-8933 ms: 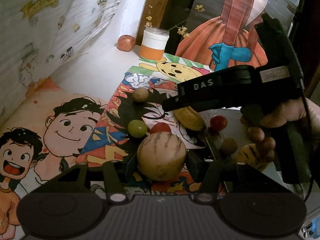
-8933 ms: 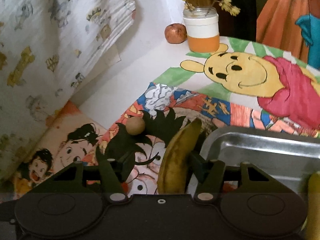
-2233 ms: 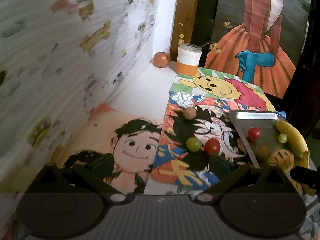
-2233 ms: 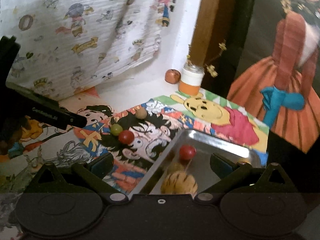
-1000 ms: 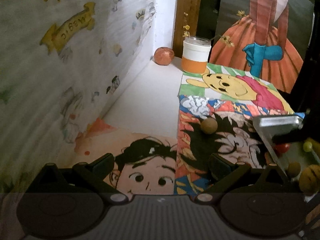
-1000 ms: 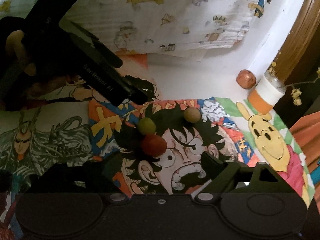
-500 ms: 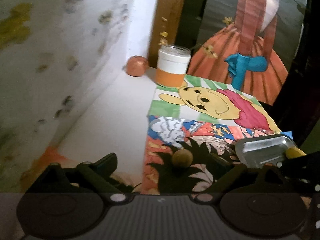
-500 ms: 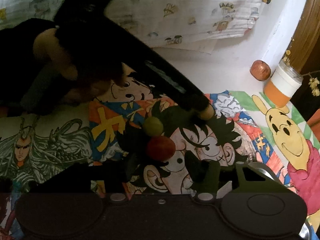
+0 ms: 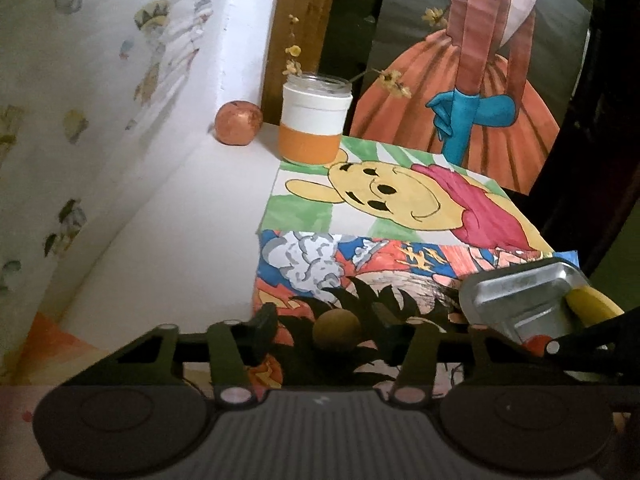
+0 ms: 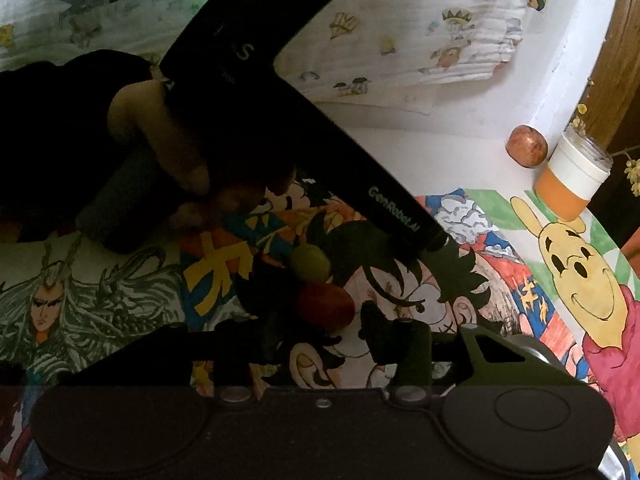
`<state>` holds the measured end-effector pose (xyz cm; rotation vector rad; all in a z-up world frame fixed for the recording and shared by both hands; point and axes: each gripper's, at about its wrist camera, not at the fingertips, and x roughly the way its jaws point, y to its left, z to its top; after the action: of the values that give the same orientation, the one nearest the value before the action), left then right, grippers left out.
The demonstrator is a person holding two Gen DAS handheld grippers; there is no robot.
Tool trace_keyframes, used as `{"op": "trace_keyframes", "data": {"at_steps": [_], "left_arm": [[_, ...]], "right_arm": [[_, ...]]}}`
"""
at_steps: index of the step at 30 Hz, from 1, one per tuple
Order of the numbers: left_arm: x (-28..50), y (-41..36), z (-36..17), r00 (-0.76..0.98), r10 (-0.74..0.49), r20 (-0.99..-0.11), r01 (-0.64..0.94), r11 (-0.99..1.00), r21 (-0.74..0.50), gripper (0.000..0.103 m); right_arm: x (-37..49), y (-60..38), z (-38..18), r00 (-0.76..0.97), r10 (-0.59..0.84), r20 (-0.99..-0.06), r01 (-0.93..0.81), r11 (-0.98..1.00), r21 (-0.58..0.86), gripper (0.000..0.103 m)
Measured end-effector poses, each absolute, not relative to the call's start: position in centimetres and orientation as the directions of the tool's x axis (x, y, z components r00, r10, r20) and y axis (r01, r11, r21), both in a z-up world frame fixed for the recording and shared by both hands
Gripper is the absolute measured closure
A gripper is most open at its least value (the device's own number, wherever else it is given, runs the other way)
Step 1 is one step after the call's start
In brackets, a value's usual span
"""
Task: Organize fruits
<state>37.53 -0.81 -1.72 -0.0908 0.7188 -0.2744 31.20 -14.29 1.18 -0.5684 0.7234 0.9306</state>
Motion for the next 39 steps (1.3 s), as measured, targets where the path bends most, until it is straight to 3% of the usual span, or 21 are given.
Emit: {"op": "trace_keyframes", "data": {"at_steps": [7,25,39], "left_arm": [[37.7,-1.1,-2.2,0.694,-0.304,-0.652,0.241,0.952,-0.188,0.073],[37.4,-0.9,-1.9,0.706,-0.296,-0.643,0.218,0.955,-0.200,0.074],[36.7,-1.4,-0.8,0.725,-0.305,-0.617,0.218,0.952,-0.215,0.074]], "right_arm": [[31.2,-14.3,1.2,0.403,0.511,-0.759,-0.865,0.485,-0.132,0.067],[30.9,-15.4,1.3,0.440,0.504,-0.743,-0.827,0.550,-0.117,0.069],[30.6,-18.6,2.4,0.531,0.511,-0.676,-0.726,0.685,-0.053,0.069]]}}
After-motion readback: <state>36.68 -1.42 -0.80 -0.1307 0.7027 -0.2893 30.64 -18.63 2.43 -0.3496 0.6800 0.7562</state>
